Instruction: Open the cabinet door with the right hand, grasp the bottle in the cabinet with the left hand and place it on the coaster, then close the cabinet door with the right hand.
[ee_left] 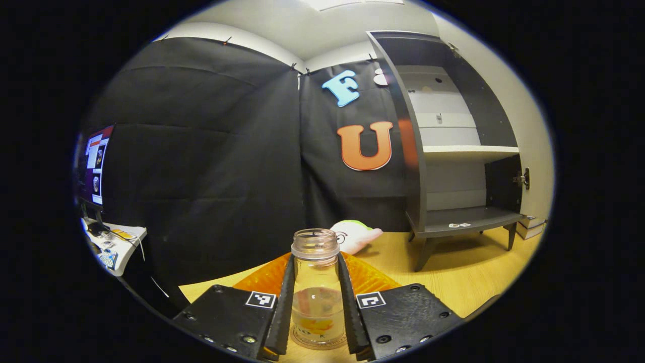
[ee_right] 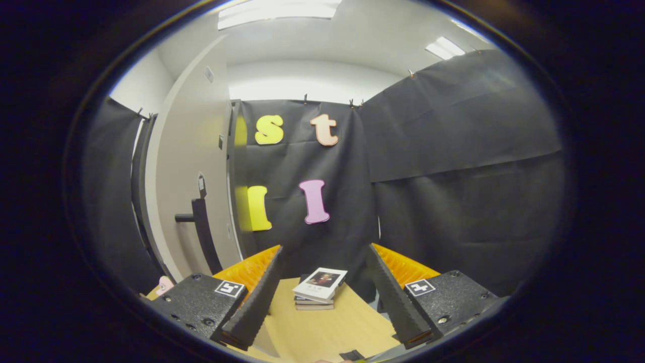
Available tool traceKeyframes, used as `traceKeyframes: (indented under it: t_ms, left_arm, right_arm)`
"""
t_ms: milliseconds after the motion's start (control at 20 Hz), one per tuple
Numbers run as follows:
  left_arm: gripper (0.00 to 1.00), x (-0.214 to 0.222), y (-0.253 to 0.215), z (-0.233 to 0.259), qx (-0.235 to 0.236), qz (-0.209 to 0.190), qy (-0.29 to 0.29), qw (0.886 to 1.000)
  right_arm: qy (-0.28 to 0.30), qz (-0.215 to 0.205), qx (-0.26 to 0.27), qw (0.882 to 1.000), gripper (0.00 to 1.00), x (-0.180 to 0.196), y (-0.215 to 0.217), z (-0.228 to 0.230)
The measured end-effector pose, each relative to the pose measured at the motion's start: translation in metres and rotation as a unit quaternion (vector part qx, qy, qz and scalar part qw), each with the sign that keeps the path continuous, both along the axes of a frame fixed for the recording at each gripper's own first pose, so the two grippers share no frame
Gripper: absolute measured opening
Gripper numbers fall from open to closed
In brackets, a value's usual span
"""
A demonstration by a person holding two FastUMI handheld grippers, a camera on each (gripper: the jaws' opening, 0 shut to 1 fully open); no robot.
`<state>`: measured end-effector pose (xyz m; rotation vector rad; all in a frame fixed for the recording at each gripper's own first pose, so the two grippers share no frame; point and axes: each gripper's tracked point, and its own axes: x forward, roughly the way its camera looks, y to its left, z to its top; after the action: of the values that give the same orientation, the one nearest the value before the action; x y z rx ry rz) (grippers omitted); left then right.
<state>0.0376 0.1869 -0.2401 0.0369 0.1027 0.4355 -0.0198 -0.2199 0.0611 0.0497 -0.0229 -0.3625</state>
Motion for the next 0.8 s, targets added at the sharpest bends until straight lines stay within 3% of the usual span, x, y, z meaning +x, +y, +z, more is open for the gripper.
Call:
traceKeyframes:
  t_ms: [250,300,350,400,450,500,650,750,800]
  left_arm:
    - [0.45,0.002,-0.003,-0.002,-0.004,-0.012,0.004,1.000]
    - [0.57,0.001,-0.004,-0.003,-0.008,-0.017,0.003,1.000]
    - [0.48,0.002,-0.005,-0.005,-0.015,-0.020,0.006,1.000]
    - [0.49,0.003,-0.006,-0.007,-0.021,-0.020,0.008,1.000]
    - [0.41,0.003,-0.008,-0.008,-0.023,-0.021,0.010,0.999]
    - [0.58,0.003,-0.008,-0.009,-0.021,-0.022,0.014,0.999]
    - [0.83,0.003,-0.005,-0.005,-0.012,-0.029,0.022,0.999]
    - [0.98,0.001,-0.001,0.003,-0.012,-0.025,0.015,0.999]
    - [0.98,0.000,0.001,0.008,-0.014,-0.025,0.010,1.000]
  right_arm:
    - [0.001,-0.002,-0.005,1.000,0.98,0.000,-0.003,-0.001]
    - [0.001,-0.002,-0.003,1.000,0.98,0.000,-0.002,-0.002]
    - [0.001,-0.001,-0.001,1.000,0.98,-0.001,-0.002,-0.002]
    - [0.000,0.000,0.001,1.000,0.98,0.000,-0.001,-0.002]
    - [-0.001,0.001,0.002,1.000,1.00,0.000,-0.001,-0.002]
    - [-0.004,0.004,0.004,1.000,0.98,0.000,0.001,-0.002]
    - [-0.011,0.012,0.013,1.000,1.00,0.004,0.005,-0.001]
    - [-0.008,0.012,0.016,1.000,1.00,0.002,0.006,-0.003]
    - [-0.010,0.013,0.015,1.000,0.98,0.002,0.006,-0.002]
